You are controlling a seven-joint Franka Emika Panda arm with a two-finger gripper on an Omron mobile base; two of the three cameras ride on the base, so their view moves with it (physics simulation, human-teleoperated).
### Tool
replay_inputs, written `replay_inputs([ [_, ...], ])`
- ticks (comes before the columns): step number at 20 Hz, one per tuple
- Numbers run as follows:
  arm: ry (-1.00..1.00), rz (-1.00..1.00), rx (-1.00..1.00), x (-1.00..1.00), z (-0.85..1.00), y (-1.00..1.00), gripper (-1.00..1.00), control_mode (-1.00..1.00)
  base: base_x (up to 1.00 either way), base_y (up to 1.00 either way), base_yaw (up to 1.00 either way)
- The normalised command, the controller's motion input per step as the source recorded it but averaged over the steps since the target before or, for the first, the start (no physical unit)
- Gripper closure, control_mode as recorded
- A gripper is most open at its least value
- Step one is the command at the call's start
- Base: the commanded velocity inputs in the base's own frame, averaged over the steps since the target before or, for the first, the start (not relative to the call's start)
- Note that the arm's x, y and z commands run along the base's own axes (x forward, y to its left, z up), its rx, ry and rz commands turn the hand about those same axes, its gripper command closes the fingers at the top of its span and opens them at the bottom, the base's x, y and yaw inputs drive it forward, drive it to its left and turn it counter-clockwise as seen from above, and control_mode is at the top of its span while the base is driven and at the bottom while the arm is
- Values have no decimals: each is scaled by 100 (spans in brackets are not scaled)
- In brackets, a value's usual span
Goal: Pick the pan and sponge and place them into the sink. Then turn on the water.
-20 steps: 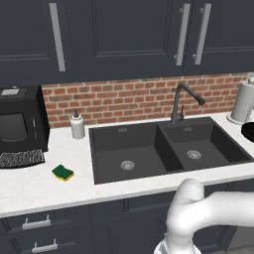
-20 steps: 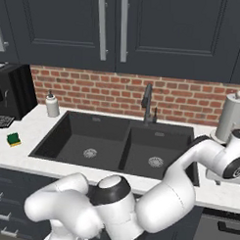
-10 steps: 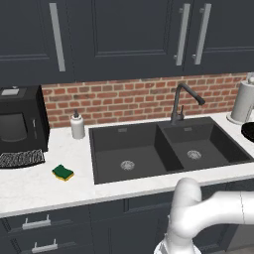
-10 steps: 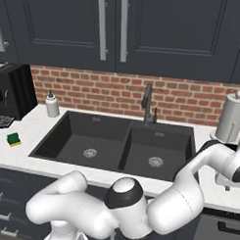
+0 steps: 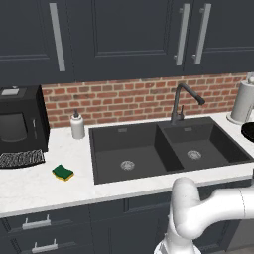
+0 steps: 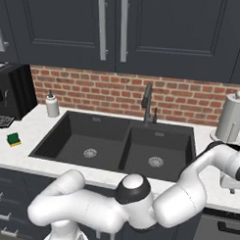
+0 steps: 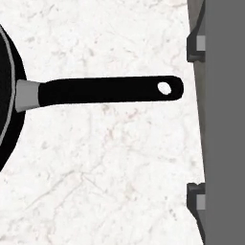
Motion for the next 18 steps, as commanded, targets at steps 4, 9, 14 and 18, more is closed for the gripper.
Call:
replay_inputs([
  [4, 4, 10, 0, 11, -19, -32, -100, -100, 0, 0, 0],
  [9, 0, 13, 3, 3, -17, -38, -100, -100, 0, 0, 0],
  [14, 2, 14, 3, 13, -21, -14, -100, -100, 0, 0, 0],
  [18, 1, 17, 0, 32, -26, 0, -100, -100, 0, 0, 0],
])
